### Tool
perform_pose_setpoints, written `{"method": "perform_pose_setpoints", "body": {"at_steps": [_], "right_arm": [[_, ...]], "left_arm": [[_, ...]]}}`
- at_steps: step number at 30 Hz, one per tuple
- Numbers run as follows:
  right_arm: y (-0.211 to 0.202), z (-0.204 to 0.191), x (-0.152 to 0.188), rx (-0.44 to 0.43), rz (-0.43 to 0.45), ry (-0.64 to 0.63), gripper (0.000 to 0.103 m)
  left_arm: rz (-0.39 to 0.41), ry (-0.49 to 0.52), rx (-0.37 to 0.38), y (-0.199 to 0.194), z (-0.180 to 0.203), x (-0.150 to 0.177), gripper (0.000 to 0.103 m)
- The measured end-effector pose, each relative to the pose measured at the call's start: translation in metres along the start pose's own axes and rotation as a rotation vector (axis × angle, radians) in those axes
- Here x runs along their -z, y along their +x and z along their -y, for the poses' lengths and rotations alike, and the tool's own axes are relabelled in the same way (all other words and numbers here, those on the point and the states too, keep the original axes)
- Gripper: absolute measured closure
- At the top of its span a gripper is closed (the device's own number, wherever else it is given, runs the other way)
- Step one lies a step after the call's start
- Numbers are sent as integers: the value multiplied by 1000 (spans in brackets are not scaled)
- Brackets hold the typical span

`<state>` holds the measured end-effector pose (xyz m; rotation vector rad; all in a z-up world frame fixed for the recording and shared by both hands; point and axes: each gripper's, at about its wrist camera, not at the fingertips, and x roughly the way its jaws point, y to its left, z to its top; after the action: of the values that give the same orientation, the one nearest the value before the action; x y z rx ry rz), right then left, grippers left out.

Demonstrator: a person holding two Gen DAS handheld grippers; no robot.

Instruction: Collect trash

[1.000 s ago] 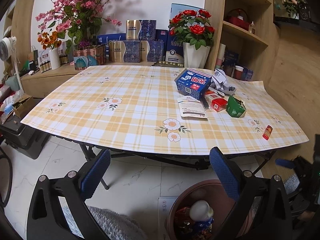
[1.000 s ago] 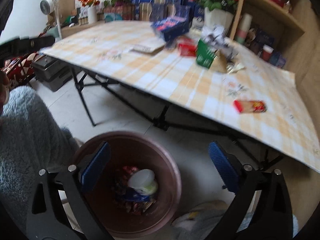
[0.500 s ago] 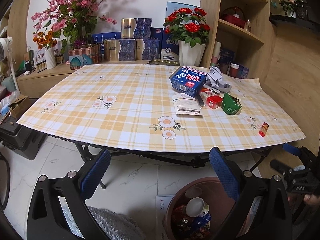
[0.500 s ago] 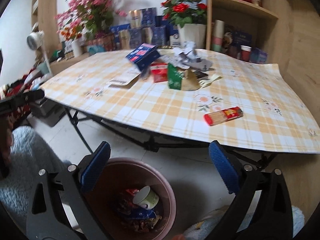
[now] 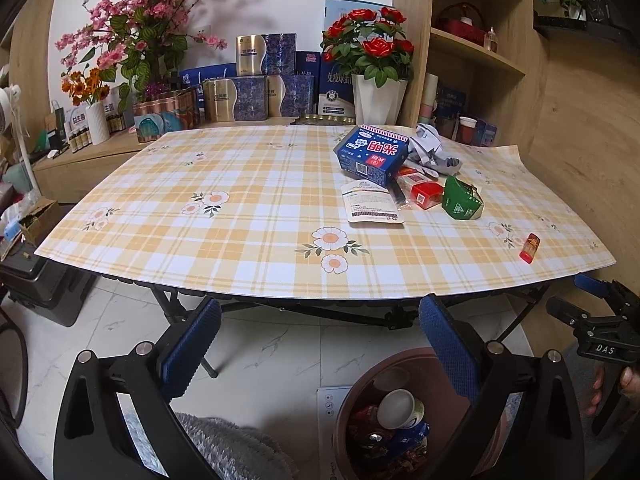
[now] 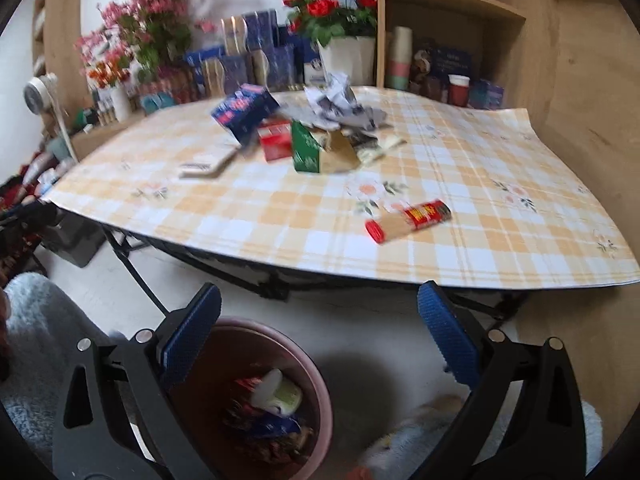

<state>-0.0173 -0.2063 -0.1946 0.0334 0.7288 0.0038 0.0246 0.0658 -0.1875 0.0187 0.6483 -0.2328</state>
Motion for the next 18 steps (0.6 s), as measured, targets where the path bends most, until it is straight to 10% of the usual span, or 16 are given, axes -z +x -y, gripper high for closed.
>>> {"method": "perform_pose_setpoints", "body": {"at_steps": [18], "right_arm": [[16, 60, -35, 47, -21, 139, 12]], "left_arm": [[-10, -39, -36, 6, -6, -5, 6]]}}
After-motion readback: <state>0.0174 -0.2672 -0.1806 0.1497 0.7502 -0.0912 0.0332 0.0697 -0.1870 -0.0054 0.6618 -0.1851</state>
